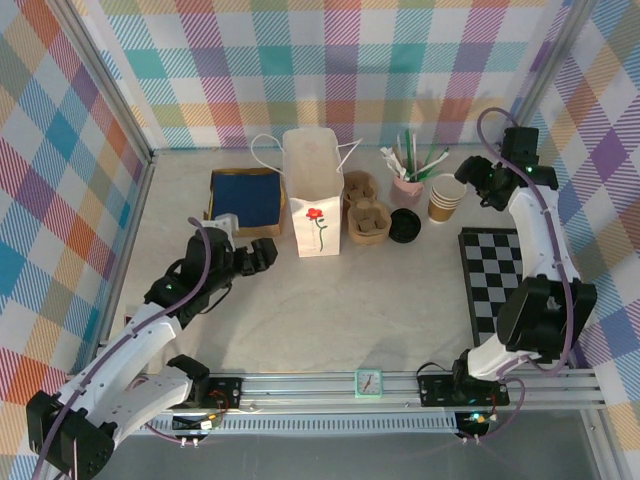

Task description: Pack the takeout coffee

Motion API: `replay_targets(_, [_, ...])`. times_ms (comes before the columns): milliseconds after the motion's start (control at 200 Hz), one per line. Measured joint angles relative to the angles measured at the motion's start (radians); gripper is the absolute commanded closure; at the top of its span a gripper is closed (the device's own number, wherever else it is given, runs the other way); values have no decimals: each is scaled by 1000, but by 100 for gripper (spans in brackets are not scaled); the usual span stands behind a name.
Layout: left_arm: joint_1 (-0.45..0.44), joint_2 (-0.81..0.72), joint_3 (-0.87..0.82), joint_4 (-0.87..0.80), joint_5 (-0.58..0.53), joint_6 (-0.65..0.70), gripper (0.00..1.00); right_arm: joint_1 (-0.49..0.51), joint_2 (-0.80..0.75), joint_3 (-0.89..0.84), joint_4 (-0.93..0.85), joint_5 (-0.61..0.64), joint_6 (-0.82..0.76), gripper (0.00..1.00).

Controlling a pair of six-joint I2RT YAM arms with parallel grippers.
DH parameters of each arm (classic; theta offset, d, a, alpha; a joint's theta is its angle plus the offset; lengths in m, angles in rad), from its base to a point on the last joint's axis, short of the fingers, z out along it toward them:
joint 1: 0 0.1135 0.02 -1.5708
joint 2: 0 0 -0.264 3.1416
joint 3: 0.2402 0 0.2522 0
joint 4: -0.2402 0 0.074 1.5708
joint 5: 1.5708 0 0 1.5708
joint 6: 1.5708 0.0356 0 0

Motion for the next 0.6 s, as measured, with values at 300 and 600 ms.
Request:
replay_targets(300, [-122, 1, -65, 54, -14, -55, 7, -23, 196, 150, -67, -74, 20, 34])
replay_targets(600, [-150, -16, -71, 73, -28, -69, 9, -23, 313, 219, -113, -86, 18, 44])
